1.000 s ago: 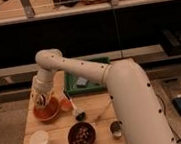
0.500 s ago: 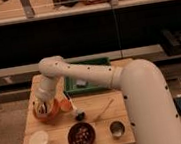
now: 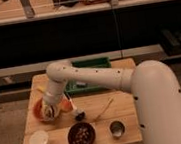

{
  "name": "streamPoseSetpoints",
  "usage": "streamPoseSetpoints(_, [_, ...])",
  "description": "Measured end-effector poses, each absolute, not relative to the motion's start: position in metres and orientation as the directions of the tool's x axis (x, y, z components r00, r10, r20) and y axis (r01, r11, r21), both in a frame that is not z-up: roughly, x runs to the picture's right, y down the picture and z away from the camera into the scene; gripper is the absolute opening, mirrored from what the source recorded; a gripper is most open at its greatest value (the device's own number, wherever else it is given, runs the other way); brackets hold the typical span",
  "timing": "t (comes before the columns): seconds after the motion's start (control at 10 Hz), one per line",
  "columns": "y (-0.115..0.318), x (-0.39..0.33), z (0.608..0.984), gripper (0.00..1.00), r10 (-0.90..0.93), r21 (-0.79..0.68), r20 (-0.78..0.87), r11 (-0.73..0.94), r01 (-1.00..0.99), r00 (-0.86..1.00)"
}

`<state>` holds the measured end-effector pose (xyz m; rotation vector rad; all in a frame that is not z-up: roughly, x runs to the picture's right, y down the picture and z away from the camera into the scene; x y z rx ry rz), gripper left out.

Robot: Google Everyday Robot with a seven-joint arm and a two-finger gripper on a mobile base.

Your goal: Wipe red bowl with eraser

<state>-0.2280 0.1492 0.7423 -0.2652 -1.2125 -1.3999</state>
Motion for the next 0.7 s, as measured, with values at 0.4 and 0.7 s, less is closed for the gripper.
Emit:
streamPoseSetpoints(0.4, [0.135,-0.218,0.750,0.09,-0.618,0.477,0.752,0.274,0.835,-0.227])
streamPoseSetpoints(0.7, [0.128,-0.258,0.751,0.09,-0.619,0.516,0.732,0.229,0.826,-0.286])
